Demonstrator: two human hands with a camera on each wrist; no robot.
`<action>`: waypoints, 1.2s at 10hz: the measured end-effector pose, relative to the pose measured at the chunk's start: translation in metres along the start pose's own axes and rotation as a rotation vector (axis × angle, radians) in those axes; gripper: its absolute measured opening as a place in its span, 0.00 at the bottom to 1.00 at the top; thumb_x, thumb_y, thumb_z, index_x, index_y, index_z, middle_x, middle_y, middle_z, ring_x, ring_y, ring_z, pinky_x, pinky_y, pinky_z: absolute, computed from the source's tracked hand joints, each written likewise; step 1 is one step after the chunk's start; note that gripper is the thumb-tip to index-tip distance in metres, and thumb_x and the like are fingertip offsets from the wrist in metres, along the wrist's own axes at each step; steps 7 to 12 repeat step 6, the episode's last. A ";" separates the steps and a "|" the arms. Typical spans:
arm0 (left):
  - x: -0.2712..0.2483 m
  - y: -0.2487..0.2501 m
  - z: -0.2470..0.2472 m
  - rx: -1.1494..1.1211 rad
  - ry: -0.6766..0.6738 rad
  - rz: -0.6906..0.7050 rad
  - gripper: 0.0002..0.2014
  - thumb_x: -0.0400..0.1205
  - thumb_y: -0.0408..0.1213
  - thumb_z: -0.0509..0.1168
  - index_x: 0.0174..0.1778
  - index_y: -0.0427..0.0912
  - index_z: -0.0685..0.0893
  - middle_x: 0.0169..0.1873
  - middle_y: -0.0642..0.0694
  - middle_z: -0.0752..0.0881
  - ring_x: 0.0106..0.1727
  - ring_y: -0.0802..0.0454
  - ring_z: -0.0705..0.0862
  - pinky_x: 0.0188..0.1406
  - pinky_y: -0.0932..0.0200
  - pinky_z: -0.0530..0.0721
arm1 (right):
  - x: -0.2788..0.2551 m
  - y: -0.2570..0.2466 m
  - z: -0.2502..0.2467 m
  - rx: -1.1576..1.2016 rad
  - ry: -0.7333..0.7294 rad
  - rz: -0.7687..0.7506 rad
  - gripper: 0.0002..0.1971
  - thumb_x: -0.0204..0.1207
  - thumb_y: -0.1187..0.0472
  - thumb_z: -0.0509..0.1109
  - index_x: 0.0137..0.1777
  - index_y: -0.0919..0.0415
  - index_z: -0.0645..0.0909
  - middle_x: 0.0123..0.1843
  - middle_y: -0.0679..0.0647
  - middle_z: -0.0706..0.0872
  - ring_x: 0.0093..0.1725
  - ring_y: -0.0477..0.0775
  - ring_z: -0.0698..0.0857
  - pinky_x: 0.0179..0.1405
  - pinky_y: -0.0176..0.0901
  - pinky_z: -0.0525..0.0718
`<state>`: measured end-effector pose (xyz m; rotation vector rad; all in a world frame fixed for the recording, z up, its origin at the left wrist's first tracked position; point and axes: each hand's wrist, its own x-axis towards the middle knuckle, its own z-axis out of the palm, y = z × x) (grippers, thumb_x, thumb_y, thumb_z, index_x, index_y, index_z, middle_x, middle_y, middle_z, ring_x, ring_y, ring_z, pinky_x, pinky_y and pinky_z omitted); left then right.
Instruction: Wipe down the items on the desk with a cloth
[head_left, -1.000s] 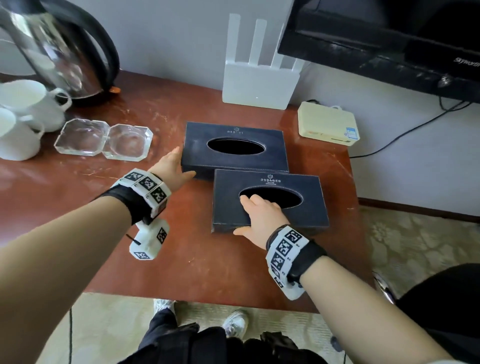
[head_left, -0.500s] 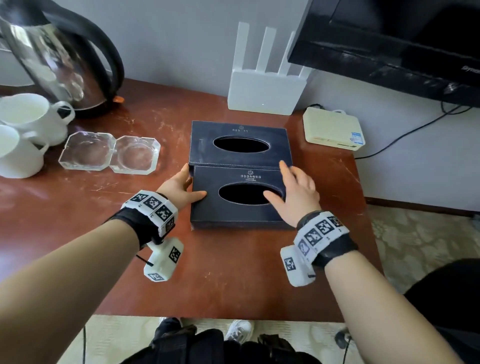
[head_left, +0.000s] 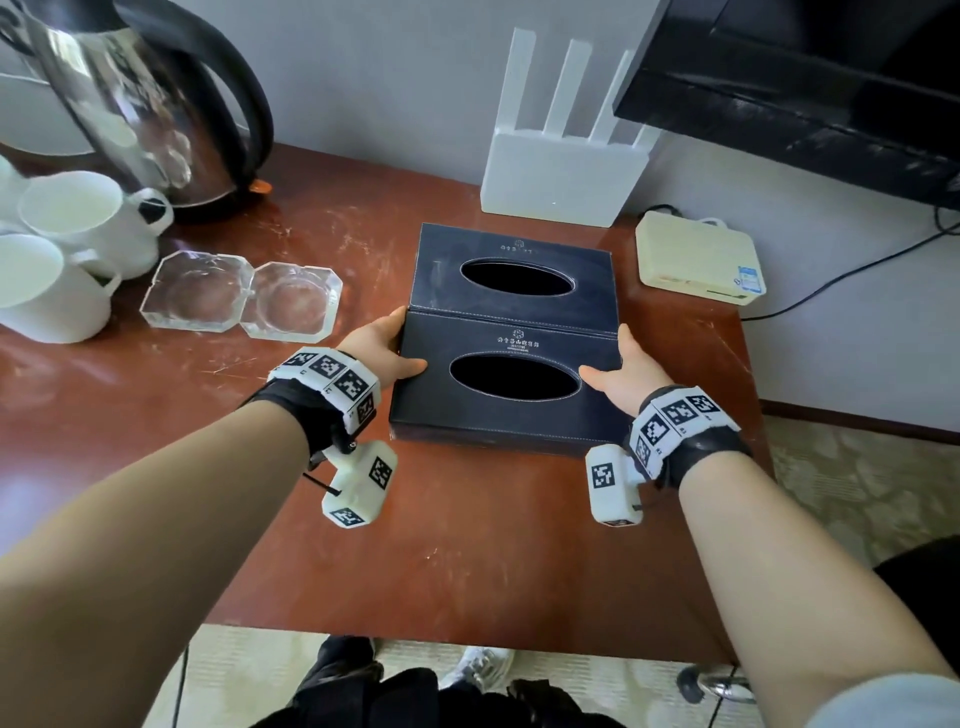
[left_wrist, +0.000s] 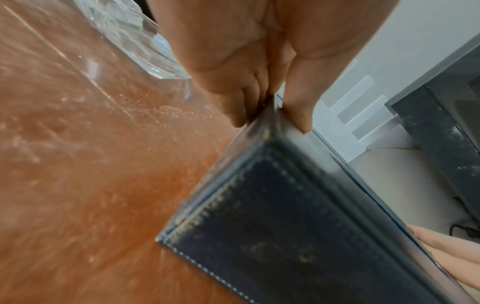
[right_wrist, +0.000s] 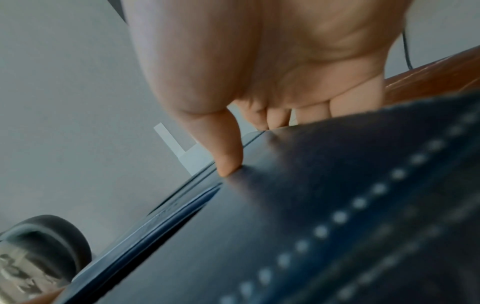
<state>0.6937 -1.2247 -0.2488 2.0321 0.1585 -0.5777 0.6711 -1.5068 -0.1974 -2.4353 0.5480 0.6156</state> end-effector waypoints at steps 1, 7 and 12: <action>0.013 -0.002 -0.007 -0.022 0.002 -0.011 0.38 0.73 0.30 0.71 0.78 0.53 0.64 0.65 0.48 0.81 0.66 0.48 0.79 0.71 0.46 0.74 | 0.005 -0.006 0.002 -0.002 0.011 0.011 0.41 0.80 0.52 0.65 0.83 0.52 0.42 0.83 0.54 0.59 0.79 0.59 0.65 0.74 0.51 0.67; 0.001 0.032 -0.025 0.384 0.015 0.052 0.33 0.80 0.38 0.66 0.80 0.45 0.60 0.71 0.43 0.76 0.68 0.43 0.76 0.63 0.56 0.74 | -0.001 -0.024 0.010 -0.096 0.148 -0.004 0.37 0.82 0.55 0.63 0.83 0.60 0.46 0.84 0.56 0.52 0.81 0.59 0.59 0.78 0.50 0.60; 0.001 0.032 -0.025 0.384 0.015 0.052 0.33 0.80 0.38 0.66 0.80 0.45 0.60 0.71 0.43 0.76 0.68 0.43 0.76 0.63 0.56 0.74 | -0.001 -0.024 0.010 -0.096 0.148 -0.004 0.37 0.82 0.55 0.63 0.83 0.60 0.46 0.84 0.56 0.52 0.81 0.59 0.59 0.78 0.50 0.60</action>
